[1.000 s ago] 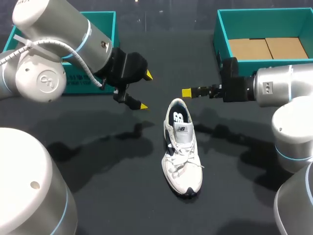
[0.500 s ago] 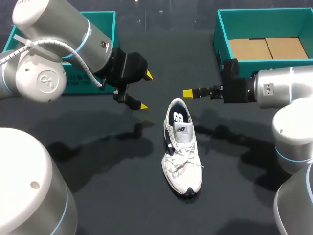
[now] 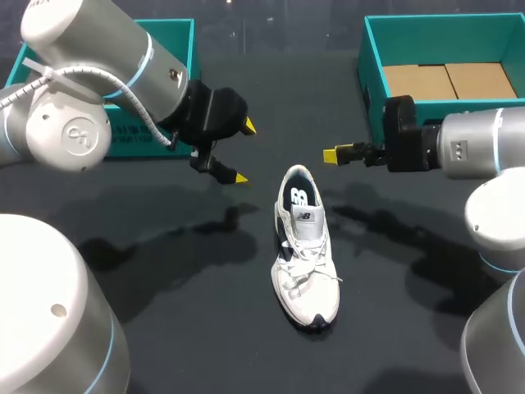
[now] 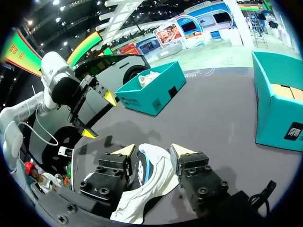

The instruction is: Take the shoe out of the shoebox, open the shoe tongue, remove and reinsert the insole, then place the shoe into the shoebox

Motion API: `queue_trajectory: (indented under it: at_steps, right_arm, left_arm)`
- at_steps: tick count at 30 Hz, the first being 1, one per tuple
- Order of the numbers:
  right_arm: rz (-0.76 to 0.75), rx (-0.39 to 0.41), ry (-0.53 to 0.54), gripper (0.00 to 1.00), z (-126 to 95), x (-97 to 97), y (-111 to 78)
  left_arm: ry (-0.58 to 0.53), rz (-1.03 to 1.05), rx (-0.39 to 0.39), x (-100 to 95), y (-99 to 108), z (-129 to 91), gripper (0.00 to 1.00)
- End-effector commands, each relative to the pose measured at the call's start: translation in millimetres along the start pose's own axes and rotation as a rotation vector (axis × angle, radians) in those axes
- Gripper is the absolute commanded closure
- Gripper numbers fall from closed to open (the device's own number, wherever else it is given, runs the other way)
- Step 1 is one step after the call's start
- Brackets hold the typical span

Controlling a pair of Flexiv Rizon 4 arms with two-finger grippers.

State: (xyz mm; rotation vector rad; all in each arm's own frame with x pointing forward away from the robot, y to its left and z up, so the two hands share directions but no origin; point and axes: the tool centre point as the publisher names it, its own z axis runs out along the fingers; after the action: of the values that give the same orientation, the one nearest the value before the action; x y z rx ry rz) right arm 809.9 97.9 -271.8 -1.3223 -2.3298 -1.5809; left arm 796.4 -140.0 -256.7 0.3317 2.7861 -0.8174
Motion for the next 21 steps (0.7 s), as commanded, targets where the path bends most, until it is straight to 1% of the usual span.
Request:
queue_trajectory:
  at_steps: [1,7,13,18,21]
  right_arm:
    - [-0.021,0.117,-0.100,0.51,-23,-0.4,6.7]
    - [-0.072,0.200,-0.193,0.51,-38,-7.4,9.9]
    - [-0.110,0.292,-0.279,0.52,-51,-10.1,13.2]
    - [-0.124,0.370,-0.339,0.54,-56,-7.2,13.5]
    - [-0.120,0.412,-0.369,0.55,-56,-2.5,10.4]
  left_arm:
    - [-0.001,0.001,0.000,1.1,1,-1,0.00]
    - [-0.001,0.001,0.000,1.1,1,-1,0.00]
    - [0.020,0.052,0.032,-1.0,16,-24,0.00]
    - [0.033,0.101,0.061,-0.3,31,-42,0.00]
    - [0.036,0.116,0.039,-0.3,40,-48,0.00]
